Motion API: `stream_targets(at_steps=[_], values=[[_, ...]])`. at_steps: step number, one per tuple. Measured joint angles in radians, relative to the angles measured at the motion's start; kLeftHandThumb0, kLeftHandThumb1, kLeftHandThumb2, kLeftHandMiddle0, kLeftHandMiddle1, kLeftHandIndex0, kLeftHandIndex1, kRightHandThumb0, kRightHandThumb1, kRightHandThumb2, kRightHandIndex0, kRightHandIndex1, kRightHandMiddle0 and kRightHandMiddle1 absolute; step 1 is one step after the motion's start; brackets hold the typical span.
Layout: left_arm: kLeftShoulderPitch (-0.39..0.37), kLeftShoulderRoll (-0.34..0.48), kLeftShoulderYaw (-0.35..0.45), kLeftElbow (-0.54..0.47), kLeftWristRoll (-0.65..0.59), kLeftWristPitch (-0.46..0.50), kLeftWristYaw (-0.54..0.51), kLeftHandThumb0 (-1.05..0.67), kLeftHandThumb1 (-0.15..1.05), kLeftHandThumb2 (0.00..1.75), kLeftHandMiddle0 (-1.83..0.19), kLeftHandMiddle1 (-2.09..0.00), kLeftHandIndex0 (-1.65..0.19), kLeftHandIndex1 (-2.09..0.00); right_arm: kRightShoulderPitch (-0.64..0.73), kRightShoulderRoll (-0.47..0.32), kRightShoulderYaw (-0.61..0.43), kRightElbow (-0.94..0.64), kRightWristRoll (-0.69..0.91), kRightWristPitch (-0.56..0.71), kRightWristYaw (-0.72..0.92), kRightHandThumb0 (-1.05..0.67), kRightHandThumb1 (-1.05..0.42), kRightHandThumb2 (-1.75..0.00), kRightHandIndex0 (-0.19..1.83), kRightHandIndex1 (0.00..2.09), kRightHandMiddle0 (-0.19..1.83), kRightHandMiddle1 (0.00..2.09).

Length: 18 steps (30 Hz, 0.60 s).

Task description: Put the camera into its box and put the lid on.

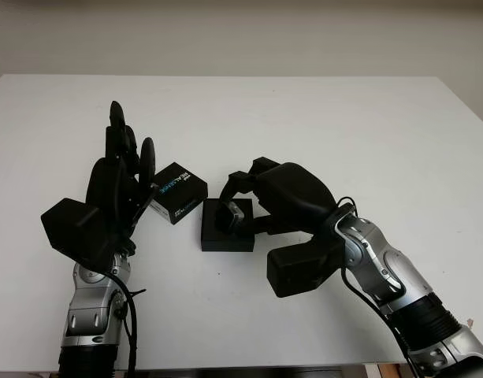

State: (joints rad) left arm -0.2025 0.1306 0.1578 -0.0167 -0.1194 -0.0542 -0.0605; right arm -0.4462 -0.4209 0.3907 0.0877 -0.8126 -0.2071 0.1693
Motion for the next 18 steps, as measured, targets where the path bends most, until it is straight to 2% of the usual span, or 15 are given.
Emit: stream_targets(at_steps=[6, 12, 18], values=[[0.0, 0.0, 0.0, 0.0, 0.001, 0.0, 0.0, -0.5, 1.05, 0.61, 0.18, -0.05, 0.19, -0.03, 0.001, -0.001, 0.002, 0.0, -0.005, -0.003, -0.029, -0.34, -0.9, -0.05, 0.23, 1.12, 0.46, 1.53], [0.0, 0.0, 0.0, 0.0, 0.001, 0.0, 0.0, -0.49, 1.05, 0.62, 0.19, -0.05, 0.19, -0.02, 0.021, 0.031, -0.029, 0.018, 0.1, -0.019, -0.07, -0.31, -0.9, -0.05, 0.18, 1.18, 0.44, 1.54], [0.0, 0.0, 0.001, 0.0, -0.001, 0.0, -0.001, -0.51, 1.05, 0.6, 0.18, -0.05, 0.19, -0.02, 0.021, 0.081, -0.085, 0.026, 0.248, -0.019, -0.064, -0.33, -0.93, -0.06, 0.08, 1.33, 0.35, 1.72]])
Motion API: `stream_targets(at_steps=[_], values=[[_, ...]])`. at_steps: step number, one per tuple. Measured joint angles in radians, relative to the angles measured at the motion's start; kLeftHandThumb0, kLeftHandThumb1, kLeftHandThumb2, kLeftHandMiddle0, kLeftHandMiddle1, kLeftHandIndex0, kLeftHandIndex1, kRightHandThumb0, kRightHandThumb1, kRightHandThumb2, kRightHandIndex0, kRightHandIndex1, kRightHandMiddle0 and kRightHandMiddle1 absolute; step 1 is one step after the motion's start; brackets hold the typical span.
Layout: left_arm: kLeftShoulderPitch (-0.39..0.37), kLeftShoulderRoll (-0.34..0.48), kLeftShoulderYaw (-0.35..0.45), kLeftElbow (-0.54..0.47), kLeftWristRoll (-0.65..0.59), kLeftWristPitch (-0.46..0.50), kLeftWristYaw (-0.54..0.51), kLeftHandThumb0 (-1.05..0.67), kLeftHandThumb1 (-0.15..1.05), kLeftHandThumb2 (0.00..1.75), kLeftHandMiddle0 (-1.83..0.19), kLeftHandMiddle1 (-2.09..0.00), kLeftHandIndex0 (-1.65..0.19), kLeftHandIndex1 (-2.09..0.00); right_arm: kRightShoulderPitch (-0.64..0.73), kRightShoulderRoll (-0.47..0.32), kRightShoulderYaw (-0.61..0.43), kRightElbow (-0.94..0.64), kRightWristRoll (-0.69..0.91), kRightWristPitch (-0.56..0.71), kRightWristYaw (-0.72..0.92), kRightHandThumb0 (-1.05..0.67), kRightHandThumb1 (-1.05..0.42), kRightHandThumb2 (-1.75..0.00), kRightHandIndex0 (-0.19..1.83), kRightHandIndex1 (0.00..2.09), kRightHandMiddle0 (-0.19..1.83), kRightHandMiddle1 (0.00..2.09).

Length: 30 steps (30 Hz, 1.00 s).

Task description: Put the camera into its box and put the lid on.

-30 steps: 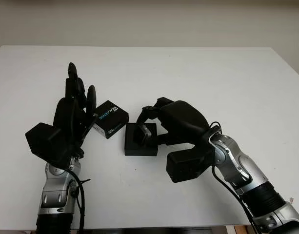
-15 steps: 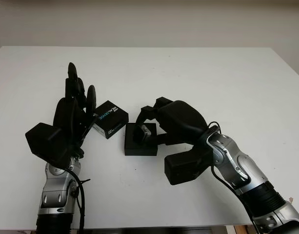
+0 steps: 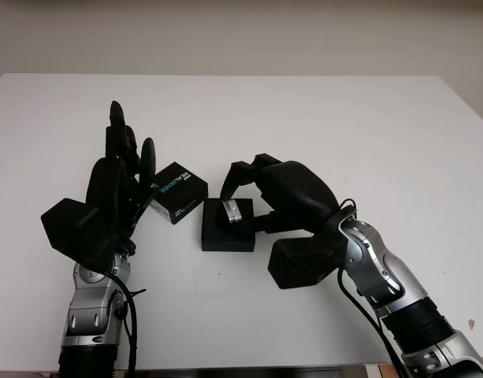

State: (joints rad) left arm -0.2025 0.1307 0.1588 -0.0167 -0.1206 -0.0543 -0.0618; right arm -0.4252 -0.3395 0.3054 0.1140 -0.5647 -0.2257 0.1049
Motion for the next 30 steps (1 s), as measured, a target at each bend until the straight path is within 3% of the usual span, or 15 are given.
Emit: stream_targets(at_steps=[16, 22, 30], values=[[0.0, 0.001, 0.001, 0.0, -0.002, 0.015, -0.003, -0.51, 1.05, 0.6, 0.19, -0.05, 0.19, 0.0, -0.007, 0.03, -0.038, -0.004, 0.054, 0.03, 0.01, -0.31, -0.94, -0.06, 0.06, 1.3, 0.33, 1.74], [0.0, 0.003, 0.001, 0.0, -0.001, 0.014, -0.003, -0.51, 1.05, 0.61, 0.19, -0.05, 0.19, 0.0, -0.003, 0.083, -0.064, -0.008, 0.147, 0.132, 0.047, -0.3, -0.93, -0.05, 0.04, 1.17, 0.34, 1.69], [0.0, 0.004, 0.001, 0.0, 0.002, 0.012, -0.004, -0.5, 1.05, 0.61, 0.19, -0.05, 0.19, 0.0, 0.014, 0.113, -0.105, -0.011, 0.287, 0.28, 0.139, -0.38, -0.96, -0.05, 0.1, 0.68, 0.31, 1.65]])
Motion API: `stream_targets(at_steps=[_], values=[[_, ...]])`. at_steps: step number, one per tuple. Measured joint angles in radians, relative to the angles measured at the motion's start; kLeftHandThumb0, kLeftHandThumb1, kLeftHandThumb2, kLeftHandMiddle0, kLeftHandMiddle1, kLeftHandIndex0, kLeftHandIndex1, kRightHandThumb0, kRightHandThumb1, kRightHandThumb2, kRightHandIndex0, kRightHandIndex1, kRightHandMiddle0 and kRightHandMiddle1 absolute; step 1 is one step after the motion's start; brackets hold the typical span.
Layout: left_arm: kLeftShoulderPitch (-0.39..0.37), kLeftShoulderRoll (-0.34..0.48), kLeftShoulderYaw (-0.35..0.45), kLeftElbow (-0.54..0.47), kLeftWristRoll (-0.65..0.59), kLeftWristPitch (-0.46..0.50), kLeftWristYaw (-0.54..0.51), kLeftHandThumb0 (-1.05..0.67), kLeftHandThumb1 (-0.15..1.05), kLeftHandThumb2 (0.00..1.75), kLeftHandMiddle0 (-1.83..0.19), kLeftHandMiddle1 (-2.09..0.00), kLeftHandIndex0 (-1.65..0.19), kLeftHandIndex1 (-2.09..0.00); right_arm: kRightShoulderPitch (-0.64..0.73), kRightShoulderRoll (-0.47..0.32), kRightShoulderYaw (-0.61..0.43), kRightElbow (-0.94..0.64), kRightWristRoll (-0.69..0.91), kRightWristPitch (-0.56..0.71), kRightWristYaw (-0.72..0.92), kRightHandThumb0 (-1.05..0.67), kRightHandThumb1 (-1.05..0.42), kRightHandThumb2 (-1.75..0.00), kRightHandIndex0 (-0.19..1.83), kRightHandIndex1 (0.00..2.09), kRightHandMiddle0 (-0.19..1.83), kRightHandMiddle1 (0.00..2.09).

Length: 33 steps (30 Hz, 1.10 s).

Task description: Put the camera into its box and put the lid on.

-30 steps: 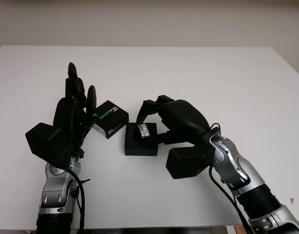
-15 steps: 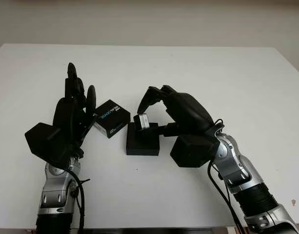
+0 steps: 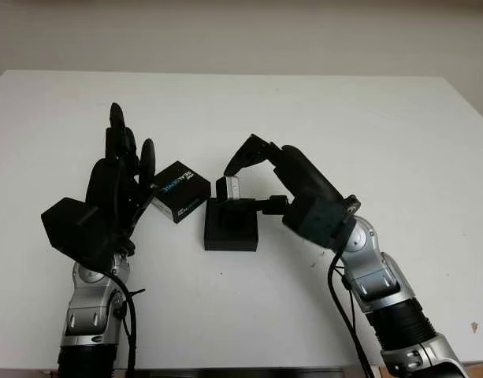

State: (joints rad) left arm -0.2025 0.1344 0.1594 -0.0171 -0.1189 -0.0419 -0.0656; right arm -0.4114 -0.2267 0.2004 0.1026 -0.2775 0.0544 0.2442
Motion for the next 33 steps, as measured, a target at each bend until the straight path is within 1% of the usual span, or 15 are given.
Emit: stream_targets(at_steps=[8, 12, 17, 26, 33], values=[[0.0, 0.0, 0.0, 0.0, 0.0, -0.003, 0.0, -0.49, 1.05, 0.61, 0.19, -0.05, 0.19, 0.0, 0.016, 0.017, -0.021, -0.029, 0.098, 0.1, 0.056, -0.39, -0.96, -0.05, 0.12, 0.59, 0.31, 1.68], [0.0, 0.0, 0.001, 0.0, -0.003, -0.003, -0.002, -0.49, 1.05, 0.61, 0.19, -0.05, 0.19, 0.0, 0.017, 0.023, -0.03, -0.053, 0.165, 0.193, 0.1, -0.38, -0.95, -0.05, 0.12, 0.59, 0.29, 1.73], [0.0, 0.0, 0.001, 0.0, -0.003, -0.004, -0.003, -0.5, 1.05, 0.6, 0.19, -0.05, 0.19, 0.0, 0.018, 0.031, -0.055, -0.081, 0.24, 0.279, 0.134, -0.39, -0.95, -0.05, 0.12, 0.59, 0.29, 1.75], [0.0, 0.0, 0.001, 0.0, -0.004, -0.005, -0.006, -0.5, 1.05, 0.6, 0.19, -0.05, 0.19, 0.0, 0.023, 0.04, -0.053, -0.088, 0.286, 0.307, 0.153, -0.39, -0.95, -0.05, 0.11, 0.59, 0.28, 1.71], [0.0, 0.0, 0.001, 0.0, -0.003, -0.005, -0.005, -0.5, 1.05, 0.61, 0.19, -0.05, 0.19, 0.0, 0.028, 0.05, -0.046, -0.088, 0.285, 0.317, 0.131, -0.39, -0.96, -0.06, 0.09, 0.59, 0.25, 1.75]])
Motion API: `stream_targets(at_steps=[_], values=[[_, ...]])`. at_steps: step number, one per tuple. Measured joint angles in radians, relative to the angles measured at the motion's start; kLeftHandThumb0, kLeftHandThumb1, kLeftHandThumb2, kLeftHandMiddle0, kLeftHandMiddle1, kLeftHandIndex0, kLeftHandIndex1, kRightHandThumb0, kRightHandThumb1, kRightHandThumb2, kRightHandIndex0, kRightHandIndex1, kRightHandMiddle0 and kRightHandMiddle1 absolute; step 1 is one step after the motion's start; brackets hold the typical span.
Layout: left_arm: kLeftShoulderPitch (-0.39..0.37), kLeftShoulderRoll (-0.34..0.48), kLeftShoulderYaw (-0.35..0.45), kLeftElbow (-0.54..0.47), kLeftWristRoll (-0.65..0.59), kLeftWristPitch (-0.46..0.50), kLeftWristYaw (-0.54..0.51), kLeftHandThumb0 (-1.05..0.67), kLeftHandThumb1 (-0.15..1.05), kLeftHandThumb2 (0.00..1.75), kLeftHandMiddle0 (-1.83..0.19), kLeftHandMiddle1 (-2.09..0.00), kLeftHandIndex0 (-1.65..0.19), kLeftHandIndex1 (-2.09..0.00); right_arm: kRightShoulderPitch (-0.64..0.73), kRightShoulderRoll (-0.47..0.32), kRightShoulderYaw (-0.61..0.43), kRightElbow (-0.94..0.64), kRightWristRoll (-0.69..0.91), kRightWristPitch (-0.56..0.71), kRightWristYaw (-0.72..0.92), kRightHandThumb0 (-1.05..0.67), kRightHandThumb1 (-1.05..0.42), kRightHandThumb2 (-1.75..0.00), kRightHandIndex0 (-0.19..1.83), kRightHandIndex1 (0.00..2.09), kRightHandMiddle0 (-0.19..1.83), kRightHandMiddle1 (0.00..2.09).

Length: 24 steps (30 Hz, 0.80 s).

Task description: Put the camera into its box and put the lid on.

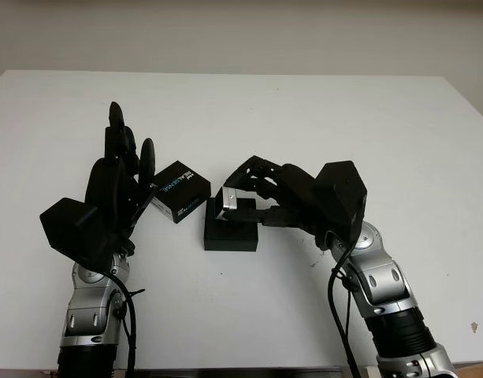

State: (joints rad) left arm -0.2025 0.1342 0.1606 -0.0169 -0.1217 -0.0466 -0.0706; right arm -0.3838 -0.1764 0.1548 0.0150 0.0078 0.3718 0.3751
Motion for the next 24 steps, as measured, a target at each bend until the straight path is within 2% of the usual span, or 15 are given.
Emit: stream_targets(at_steps=[19, 24], values=[[0.0, 0.0, 0.0, 0.001, 0.0, -0.014, -0.001, -0.51, 1.05, 0.6, 0.19, -0.05, 0.19, -0.01, 0.004, 0.008, 0.036, 0.051, -0.047, -0.058, -0.034, -0.36, -0.96, -0.05, 0.06, 0.66, 0.23, 1.79], [0.0, -0.001, 0.0, 0.001, 0.0, -0.015, 0.0, -0.52, 1.05, 0.6, 0.19, -0.05, 0.19, -0.01, 0.011, 0.008, 0.053, 0.064, -0.074, -0.108, -0.042, -0.37, -0.96, -0.05, 0.05, 0.72, 0.24, 1.8]])
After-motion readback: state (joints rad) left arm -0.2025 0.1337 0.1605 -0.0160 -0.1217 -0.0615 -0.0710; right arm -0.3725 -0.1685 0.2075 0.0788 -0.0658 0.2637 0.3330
